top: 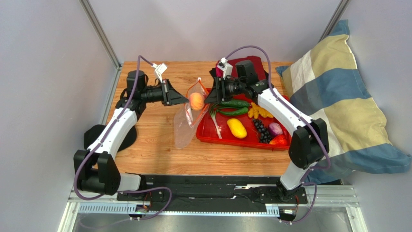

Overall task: Place the food in the zip-top bag and seal the zipper
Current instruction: Adjust the zipper food storage bag at the center of the board.

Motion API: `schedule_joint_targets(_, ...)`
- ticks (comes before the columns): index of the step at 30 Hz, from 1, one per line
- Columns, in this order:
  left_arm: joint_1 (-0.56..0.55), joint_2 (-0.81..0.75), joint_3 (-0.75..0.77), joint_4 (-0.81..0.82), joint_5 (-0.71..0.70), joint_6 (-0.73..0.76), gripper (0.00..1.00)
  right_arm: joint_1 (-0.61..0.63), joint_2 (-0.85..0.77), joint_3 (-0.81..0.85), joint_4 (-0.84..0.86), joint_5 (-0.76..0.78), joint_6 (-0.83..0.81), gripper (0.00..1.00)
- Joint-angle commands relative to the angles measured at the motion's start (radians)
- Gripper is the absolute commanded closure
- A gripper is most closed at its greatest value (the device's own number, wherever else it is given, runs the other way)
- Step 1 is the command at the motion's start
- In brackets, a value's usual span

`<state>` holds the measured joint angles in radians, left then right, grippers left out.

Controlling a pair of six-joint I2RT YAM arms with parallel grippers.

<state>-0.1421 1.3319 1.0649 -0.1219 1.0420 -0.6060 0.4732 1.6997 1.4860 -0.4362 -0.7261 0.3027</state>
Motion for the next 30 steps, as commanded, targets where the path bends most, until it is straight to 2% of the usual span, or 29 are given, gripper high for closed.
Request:
schedule_joint_targets(1, 0.003, -0.037, -0.002, 0.028, 0.020, 0.015, 1.00, 0.002, 0.035, 0.028, 0.097, -0.087, 0.114, 0.61)
schedule_joint_targets(2, 0.003, -0.040, -0.003, 0.012, 0.018, 0.031, 1.00, 0.002, 0.037, 0.031, 0.105, -0.096, 0.122, 0.79)
schedule_joint_targets(3, 0.003, -0.045, -0.002, -0.002, 0.001, 0.040, 1.00, 0.001, 0.034, 0.033, 0.114, -0.114, 0.122, 0.89)
schedule_joint_targets(4, 0.003, -0.048, 0.013, -0.028, -0.013, 0.057, 1.00, 0.001, 0.031, 0.033, 0.117, -0.119, 0.122, 0.98)
schedule_joint_targets(5, 0.003, -0.051, 0.029, -0.106, -0.039, 0.116, 1.00, 0.001, 0.015, 0.031, 0.122, -0.122, 0.121, 1.00)
schedule_joint_targets(7, 0.001, -0.065, 0.108, -0.215, -0.187, 0.178, 1.00, -0.002, -0.006, 0.033, 0.131, -0.150, 0.104, 1.00)
schedule_joint_targets(8, -0.001, -0.066, 0.140, -0.325, -0.251, 0.243, 1.00, -0.001, -0.030, 0.034, 0.136, -0.159, 0.099, 1.00)
schedule_joint_targets(11, -0.008, -0.077, 0.222, -0.438, -0.429, 0.325, 1.00, 0.007, -0.055, 0.043, 0.146, -0.165, 0.081, 1.00)
schedule_joint_targets(12, -0.017, -0.086, 0.228, -0.455, -0.532, 0.337, 1.00, 0.016, -0.051, 0.052, 0.125, -0.162, 0.053, 1.00)
schedule_joint_targets(14, -0.046, -0.088, 0.245, -0.499, -0.609, 0.360, 1.00, 0.025, -0.019, 0.098, 0.093, -0.164, 0.038, 1.00)
schedule_joint_targets(17, -0.068, -0.069, 0.271, -0.541, -0.631, 0.388, 1.00, 0.050, 0.012, 0.164, 0.054, -0.171, 0.023, 1.00)
schedule_joint_targets(22, -0.102, -0.088, 0.287, -0.552, -0.787, 0.423, 1.00, 0.065, 0.037, 0.197, 0.025, -0.115, -0.020, 1.00)
schedule_joint_targets(26, -0.102, -0.077, 0.299, -0.588, -0.820, 0.413, 1.00, 0.038, 0.093, 0.197, -0.042, -0.046, -0.114, 1.00)
schedule_joint_targets(30, -0.102, -0.033, 0.311, -0.648, -0.910, 0.422, 1.00, 0.013, 0.167, 0.252, -0.139, 0.011, -0.213, 1.00)
